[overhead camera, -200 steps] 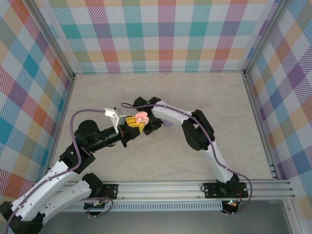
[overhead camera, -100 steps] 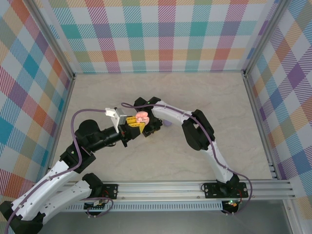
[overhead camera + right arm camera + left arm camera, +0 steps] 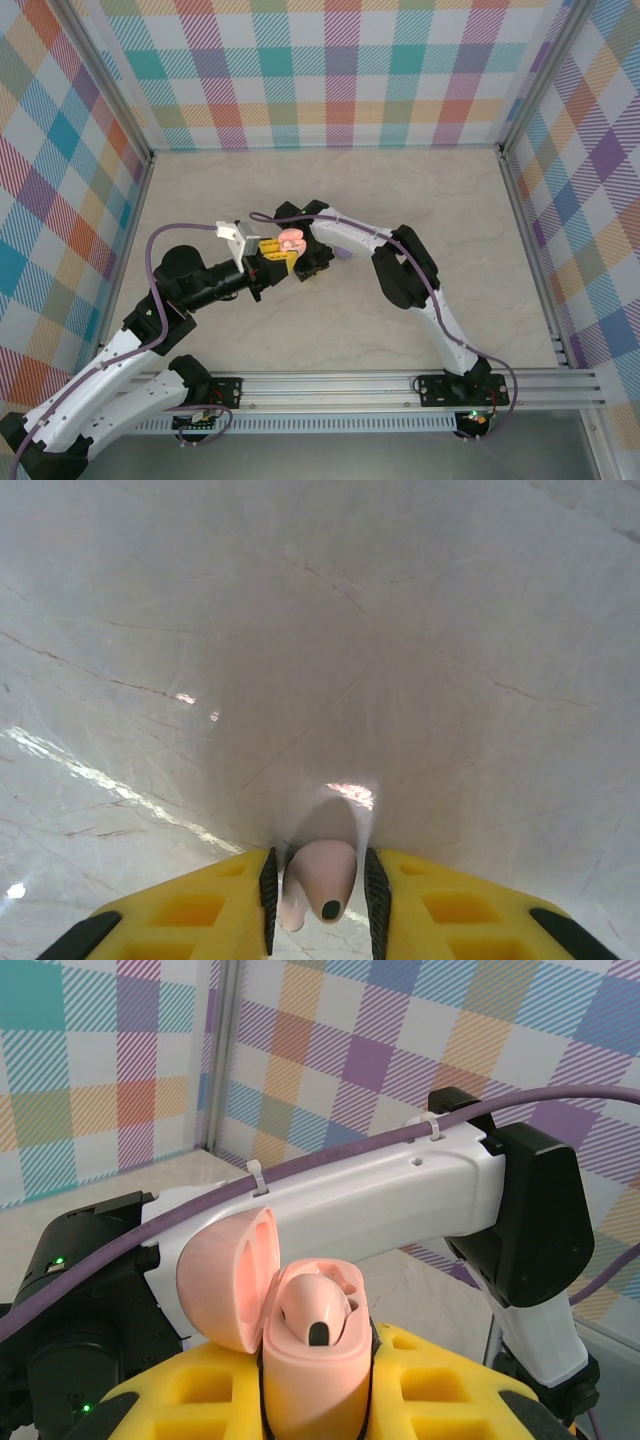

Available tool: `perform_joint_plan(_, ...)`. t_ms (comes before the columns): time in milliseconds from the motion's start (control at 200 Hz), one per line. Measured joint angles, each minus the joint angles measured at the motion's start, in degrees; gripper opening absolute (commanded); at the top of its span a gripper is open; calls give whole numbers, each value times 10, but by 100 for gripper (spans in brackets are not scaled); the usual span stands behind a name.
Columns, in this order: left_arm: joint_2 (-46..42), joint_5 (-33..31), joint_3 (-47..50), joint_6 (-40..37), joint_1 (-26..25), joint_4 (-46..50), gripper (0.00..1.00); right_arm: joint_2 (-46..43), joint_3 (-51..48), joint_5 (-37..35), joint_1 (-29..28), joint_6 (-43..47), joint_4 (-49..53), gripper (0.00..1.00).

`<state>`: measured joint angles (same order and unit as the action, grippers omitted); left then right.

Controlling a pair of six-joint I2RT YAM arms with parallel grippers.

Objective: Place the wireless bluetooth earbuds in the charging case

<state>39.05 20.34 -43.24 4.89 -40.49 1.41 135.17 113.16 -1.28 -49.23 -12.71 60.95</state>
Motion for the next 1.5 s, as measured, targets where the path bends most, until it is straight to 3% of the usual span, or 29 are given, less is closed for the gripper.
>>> perform_joint_plan(400, -1, 0, 0, 0, 0, 0, 16, 0, 0, -12, -3, -21, -2, 29)
perform_joint_plan(780, -2, 1, 0, 0, 0, 0, 16, 0, -3, -5, -3, -51, -9, 34)
perform_joint_plan(1120, -5, 1, 0, 0, 0, 0, 16, 0, -6, -3, 2, -76, -11, 28)
perform_joint_plan(1285, -5, 1, 0, 0, 0, 0, 16, -2, -9, -6, 3, -92, -12, 18)
perform_joint_plan(1500, -5, -2, 0, 0, 0, 1, 16, -58, -106, 24, 21, -105, -101, 15)
